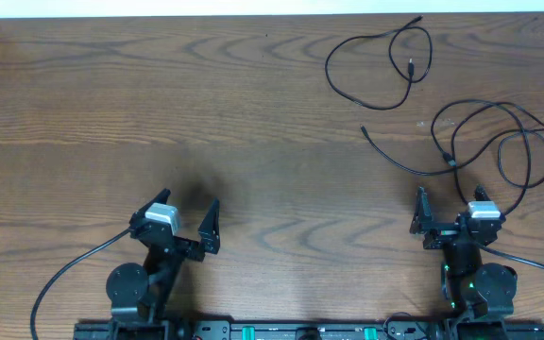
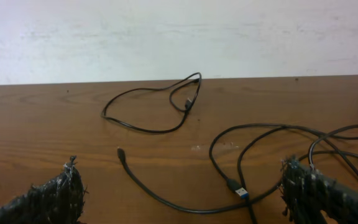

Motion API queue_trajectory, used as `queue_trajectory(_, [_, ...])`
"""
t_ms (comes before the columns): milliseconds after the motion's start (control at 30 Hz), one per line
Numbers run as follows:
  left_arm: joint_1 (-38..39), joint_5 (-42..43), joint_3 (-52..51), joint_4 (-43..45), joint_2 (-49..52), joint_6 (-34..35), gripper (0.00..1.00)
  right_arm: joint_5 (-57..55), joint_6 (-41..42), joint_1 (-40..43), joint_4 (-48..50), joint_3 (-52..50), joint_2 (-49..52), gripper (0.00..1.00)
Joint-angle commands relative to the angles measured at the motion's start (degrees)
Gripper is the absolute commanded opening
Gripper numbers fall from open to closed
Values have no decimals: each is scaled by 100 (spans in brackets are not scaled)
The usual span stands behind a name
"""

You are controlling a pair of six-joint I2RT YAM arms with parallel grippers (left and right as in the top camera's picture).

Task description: Untangle cables

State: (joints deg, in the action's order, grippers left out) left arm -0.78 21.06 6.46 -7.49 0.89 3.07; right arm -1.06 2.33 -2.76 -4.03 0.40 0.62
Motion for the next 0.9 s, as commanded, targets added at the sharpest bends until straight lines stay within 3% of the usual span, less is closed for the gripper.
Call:
queue_trajectory(0, [-59, -195, -334, 317, -81, -212, 98, 11, -4, 9, -24, -11, -31, 99])
queue_trajectory(100, [-37, -597, -590, 612, -81, -240, 98, 13, -4, 9, -24, -11, -31, 99])
queue_trajectory(333, [37, -1698, -623, 372, -83, -411, 98, 13, -7, 9, -24, -11, -31, 99])
queue_trajectory(867, [39, -1578, -623, 348, -83, -883, 98, 13, -7, 9, -24, -11, -31, 99])
